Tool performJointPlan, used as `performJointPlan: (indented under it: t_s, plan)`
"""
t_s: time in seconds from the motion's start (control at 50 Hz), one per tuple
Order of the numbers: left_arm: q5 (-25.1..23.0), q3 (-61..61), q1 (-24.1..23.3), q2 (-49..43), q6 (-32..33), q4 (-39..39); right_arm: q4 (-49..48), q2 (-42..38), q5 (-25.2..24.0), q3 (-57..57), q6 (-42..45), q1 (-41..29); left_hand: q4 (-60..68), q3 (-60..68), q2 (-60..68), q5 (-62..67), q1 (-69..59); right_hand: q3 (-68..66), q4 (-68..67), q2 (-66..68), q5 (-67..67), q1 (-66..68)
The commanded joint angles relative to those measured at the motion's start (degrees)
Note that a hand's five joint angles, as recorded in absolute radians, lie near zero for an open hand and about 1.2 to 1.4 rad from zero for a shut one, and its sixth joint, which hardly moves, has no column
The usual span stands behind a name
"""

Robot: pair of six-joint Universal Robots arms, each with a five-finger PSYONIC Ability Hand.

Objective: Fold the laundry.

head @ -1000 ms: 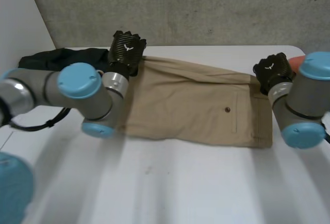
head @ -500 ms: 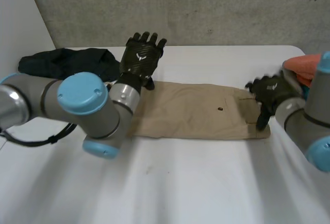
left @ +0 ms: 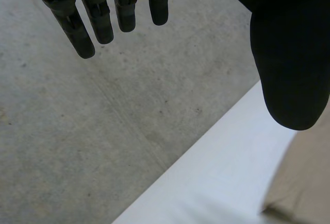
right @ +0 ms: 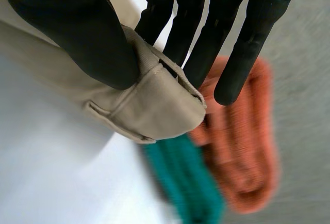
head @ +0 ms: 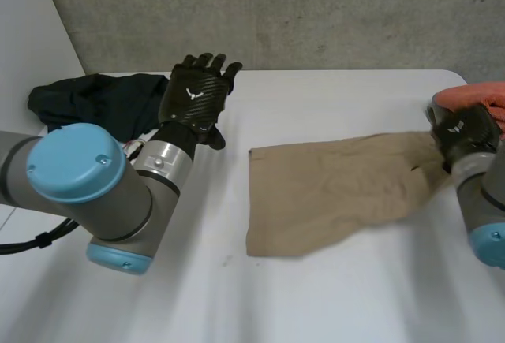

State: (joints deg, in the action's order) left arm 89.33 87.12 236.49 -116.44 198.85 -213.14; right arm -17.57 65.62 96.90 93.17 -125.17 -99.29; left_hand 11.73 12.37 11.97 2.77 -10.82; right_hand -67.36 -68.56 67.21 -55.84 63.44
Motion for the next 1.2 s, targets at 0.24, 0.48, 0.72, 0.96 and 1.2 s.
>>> performJointPlan:
  t_s: [0.24, 0.48, 0.72, 0.96, 1.2]
  plan:
    - [0.2, 4.1, 0.8, 2.6, -1.2, 0.1, -8.3, -8.0, -28.0, 0.4, 7.1, -28.8, -1.7, -2.4, -2.0, -2.8, 0.8, 17.9, 19.1, -17.7, 16.4, -14.0]
    - [0.5, -0.1, 0.0, 2.9, -2.3, 0.6, -2.6, 10.0, -23.2, -0.5, -29.6, -20.7, -1.7, -2.4, -2.0, -2.8, 0.8, 57.4, 58.6, -57.2, 55.8, -53.4]
    - [0.1, -15.1, -5.7, -3.3, -11.7, 17.6, 18.0, 3.3, -22.7, -14.9, -44.5, -13.3, -1.7, -2.4, -2.0, -2.8, 0.8, 57.4, 58.6, -57.2, 55.8, -53.4]
    - [5.2, -29.0, -9.6, -16.5, -19.1, 41.0, 41.9, -17.1, -23.4, -39.5, -42.1, -13.3, -1.7, -2.4, -2.0, -2.8, 0.8, 57.4, 58.6, -57.2, 55.8, -53.4]
    - [7.3, -28.7, -9.5, -20.2, -18.8, 45.0, 47.3, -26.8, -13.3, -45.3, -29.1, -12.4, -1.7, -2.4, -2.0, -2.8, 0.8, 57.4, 58.6, -57.2, 55.8, -53.4]
